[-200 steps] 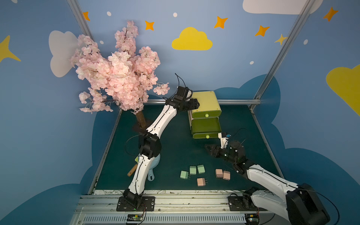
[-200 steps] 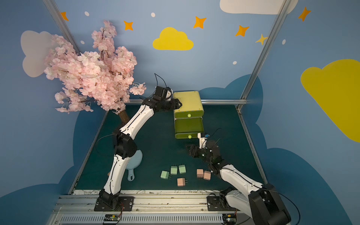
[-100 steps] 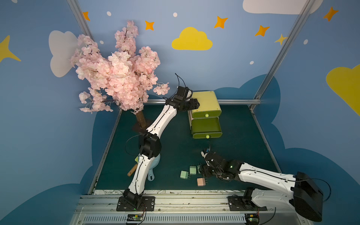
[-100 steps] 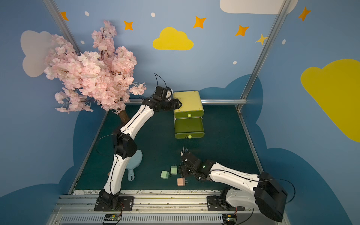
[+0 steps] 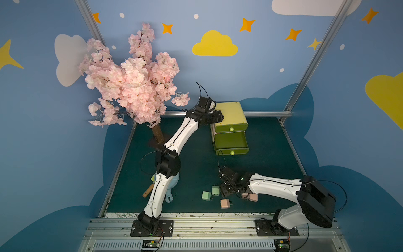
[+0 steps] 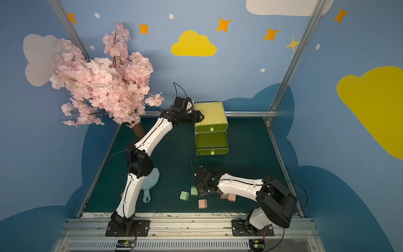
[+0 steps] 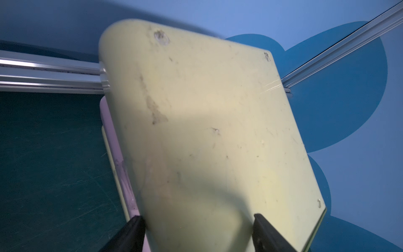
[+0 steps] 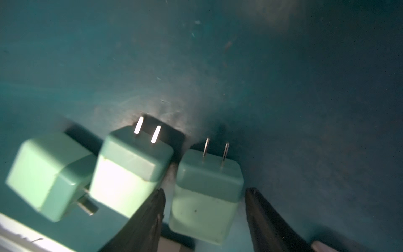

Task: Place the plugs into the drawer by color
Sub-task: Pick up the plug from the center of the board, then place the plug in the drawer.

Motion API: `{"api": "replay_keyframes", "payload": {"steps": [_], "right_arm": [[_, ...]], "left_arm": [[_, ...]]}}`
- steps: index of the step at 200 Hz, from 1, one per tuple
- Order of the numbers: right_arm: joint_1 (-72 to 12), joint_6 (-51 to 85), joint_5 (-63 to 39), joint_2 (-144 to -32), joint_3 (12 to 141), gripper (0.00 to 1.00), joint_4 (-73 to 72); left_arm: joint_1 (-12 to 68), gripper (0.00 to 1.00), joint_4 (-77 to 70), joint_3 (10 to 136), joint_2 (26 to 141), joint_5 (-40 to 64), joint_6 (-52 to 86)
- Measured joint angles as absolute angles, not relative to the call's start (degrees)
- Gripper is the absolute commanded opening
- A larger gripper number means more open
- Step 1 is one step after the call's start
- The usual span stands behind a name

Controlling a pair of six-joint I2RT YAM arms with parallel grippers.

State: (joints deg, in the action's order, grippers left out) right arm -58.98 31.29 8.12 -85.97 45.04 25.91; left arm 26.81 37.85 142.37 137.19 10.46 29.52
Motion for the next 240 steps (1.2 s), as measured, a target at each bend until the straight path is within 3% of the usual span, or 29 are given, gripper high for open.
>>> {"api": "replay_keyframes", "payload": {"steps": [80,166,195,240], "right_arm": [[-58.35,32.53,10.24,-87.05,45.60,0.45,28.86],[-50.39,30.55,15.51,-65.32,55.94,0.41,34.46],[-44.03,26.68,13.72,-70.85,64.53,0.41,33.89],[-39.18,21.54,9.30,-88.27,78.94,0.41,32.69]], "left_arm": [[26.89,0.79,37.82,142.37,137.19,10.26,29.34],[26.89,0.79,37.71,142.37,137.19,10.31,29.36],[26.89,0.79,37.67,142.34,137.19,10.35,29.39],[26.89,0.79,37.63,142.32,137.16,10.44,29.41]]}}
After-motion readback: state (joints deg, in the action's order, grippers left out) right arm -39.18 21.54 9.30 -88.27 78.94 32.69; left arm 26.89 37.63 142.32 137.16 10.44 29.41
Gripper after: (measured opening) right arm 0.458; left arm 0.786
